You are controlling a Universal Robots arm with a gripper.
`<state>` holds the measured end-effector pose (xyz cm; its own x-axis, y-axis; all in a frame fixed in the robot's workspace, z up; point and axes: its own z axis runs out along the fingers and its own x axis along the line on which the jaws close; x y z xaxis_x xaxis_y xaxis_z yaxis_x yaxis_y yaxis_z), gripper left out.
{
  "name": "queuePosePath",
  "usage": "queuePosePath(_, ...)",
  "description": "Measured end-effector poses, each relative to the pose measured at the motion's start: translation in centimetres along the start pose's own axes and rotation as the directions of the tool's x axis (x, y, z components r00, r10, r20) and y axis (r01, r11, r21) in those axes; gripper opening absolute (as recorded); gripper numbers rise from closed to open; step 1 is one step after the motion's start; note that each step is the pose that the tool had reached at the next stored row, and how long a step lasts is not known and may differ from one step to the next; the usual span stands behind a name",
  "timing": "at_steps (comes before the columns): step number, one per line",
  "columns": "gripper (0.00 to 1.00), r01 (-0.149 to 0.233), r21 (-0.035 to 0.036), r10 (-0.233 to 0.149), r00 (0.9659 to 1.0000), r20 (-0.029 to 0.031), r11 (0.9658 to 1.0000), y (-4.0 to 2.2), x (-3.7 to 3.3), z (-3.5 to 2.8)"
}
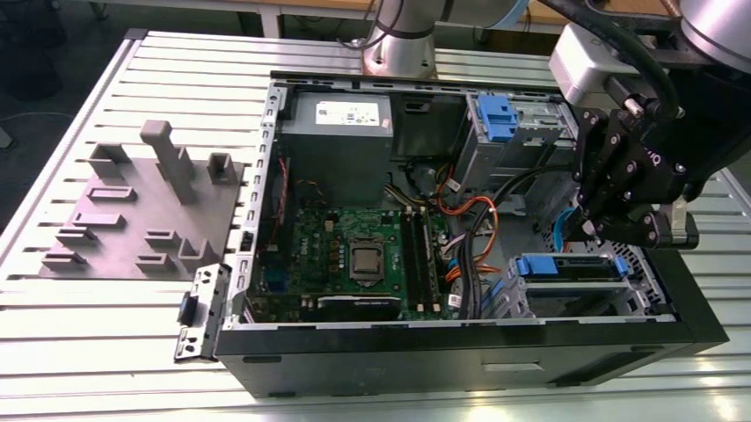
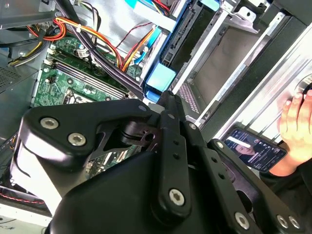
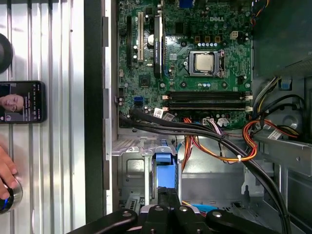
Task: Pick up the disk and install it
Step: 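Insert the first disk wire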
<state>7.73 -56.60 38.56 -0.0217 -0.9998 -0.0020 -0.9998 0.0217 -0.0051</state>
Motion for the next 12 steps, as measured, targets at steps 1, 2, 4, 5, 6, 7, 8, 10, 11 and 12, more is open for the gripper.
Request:
queuePosePath(1, 0.11, 0.000, 0.0000, 0.000, 1.0000, 0.0000, 1.0000, 0.00, 0.00, 0.00)
queuePosePath(2, 0.11, 0.000, 0.0000, 0.000, 1.0000, 0.0000, 1.0000, 0.00, 0.00, 0.00)
queuePosePath(4, 0.11, 0.000, 0.0000, 0.000, 1.0000, 0.0000, 1.0000, 0.00, 0.00, 0.00)
queuePosePath(5, 0.11, 0.000, 0.0000, 0.000, 1.0000, 0.0000, 1.0000, 0.00, 0.00, 0.00)
queuePosePath(6, 0.11, 0.000, 0.0000, 0.000, 1.0000, 0.0000, 1.0000, -0.01, 0.00, 0.00)
queuePosePath(7, 0.11, 0.000, 0.0000, 0.000, 1.0000, -0.0001, 1.0000, -0.03, 0.00, 0.00)
queuePosePath(8, 0.11, 0.000, 0.0000, 0.000, 1.0000, 0.0000, 1.0000, -0.08, 0.00, 0.00)
queuePosePath(10, 0.11, 0.000, 0.0000, 0.000, 1.0000, 0.0000, 1.0000, -0.21, 0.00, 0.01)
queuePosePath(11, 0.11, 0.000, 0.0000, 0.000, 1.0000, 0.0001, 1.0000, -0.32, 0.00, 0.01)
queuePosePath(12, 0.11, 0.000, 0.0000, 0.000, 1.0000, 0.0001, 1.0000, -0.45, -0.01, 0.01)
